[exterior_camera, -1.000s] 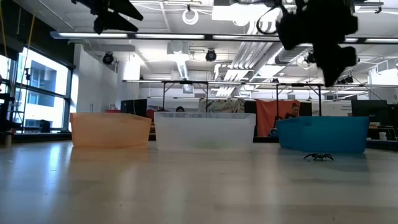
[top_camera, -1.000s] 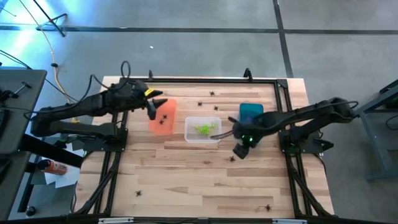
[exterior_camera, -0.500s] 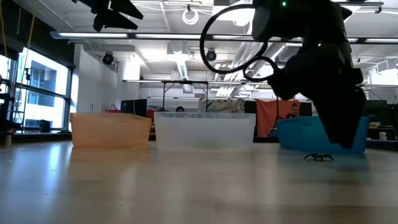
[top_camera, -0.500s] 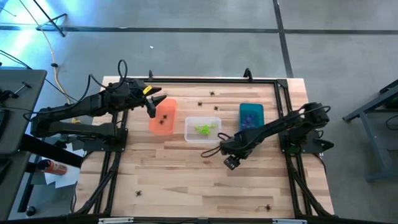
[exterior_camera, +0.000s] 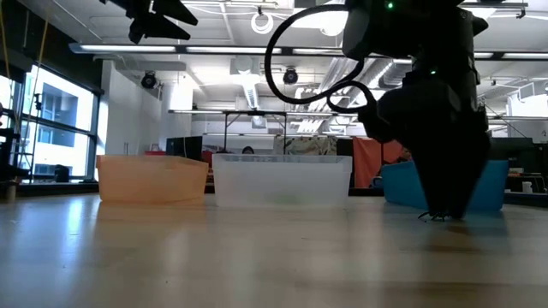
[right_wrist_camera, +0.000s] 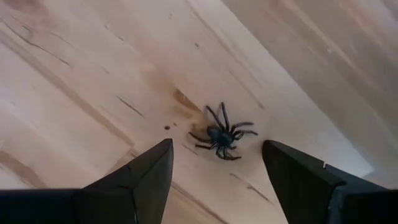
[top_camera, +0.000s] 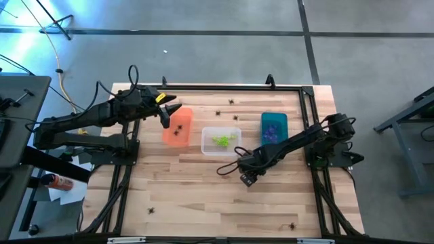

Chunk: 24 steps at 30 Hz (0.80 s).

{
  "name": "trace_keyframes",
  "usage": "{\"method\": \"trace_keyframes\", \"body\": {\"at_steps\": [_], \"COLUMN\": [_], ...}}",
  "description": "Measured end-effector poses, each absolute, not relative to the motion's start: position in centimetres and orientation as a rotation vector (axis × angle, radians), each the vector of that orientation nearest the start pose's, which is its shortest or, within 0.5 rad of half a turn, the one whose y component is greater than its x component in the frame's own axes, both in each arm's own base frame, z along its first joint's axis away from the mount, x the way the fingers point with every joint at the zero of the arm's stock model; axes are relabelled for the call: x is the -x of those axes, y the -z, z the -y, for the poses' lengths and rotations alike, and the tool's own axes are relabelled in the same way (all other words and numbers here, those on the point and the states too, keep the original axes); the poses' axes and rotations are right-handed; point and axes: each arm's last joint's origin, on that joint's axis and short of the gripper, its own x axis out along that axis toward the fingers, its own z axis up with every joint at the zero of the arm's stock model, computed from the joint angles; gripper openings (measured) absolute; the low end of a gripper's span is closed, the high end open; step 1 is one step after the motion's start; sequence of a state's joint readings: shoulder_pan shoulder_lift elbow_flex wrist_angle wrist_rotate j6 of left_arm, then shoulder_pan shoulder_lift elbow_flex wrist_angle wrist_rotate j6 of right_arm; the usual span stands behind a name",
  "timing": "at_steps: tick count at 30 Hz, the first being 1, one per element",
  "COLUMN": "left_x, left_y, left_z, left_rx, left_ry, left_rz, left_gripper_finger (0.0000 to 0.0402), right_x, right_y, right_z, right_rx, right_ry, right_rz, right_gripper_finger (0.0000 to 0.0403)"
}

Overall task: Sort Halloween decoration
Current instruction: Put the black spider toy into the orange bin

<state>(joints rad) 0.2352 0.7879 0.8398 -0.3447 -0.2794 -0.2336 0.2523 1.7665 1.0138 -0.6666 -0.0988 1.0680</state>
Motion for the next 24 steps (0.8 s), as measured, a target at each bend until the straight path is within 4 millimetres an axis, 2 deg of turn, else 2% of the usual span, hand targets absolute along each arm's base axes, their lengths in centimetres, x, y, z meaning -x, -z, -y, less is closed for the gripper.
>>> {"method": "trace_keyframes", "body": {"at_steps": [6, 10, 14, 20, 21, 24], "left_x": [-16.0, -16.0, -16.0, -16.0, -16.0, -16.0], "left_y": [-33.6, -33.6, -33.6, -33.6, -33.6, -33.6], "left_z": [-4.7, -4.7, -4.7, -4.7, -4.7, -4.7], "left_rx": [0.23, 0.272, 0.272, 0.27, 0.27, 0.27], "left_ry": [-0.544, -0.549, -0.549, -0.56, -0.56, -0.561], "left_rz": [-0.233, -0.221, -0.222, -0.22, -0.219, -0.211], "left_gripper_finger": [0.0202, 0.0202, 0.0202, 0.0202, 0.0202, 0.0202], "right_x": [-29.7, -29.7, -29.5, -29.0, -28.9, -28.6], "right_y": [-13.6, -13.0, -13.0, -13.0, -13.1, -13.6], "right_z": [-7.9, -8.0, -7.9, -8.1, -8.2, -8.4], "right_rx": [-0.712, -0.685, -0.661, -0.542, -0.515, -0.469], "right_ry": [0.49, 0.509, 0.532, 0.525, 0.507, 0.472], "right_rz": [-1.431, -1.445, -1.447, -1.465, -1.468, -1.468], "right_gripper_finger": [0.0246, 0.0228, 0.0172, 0.0023, 0.0012, 0.0016]}}
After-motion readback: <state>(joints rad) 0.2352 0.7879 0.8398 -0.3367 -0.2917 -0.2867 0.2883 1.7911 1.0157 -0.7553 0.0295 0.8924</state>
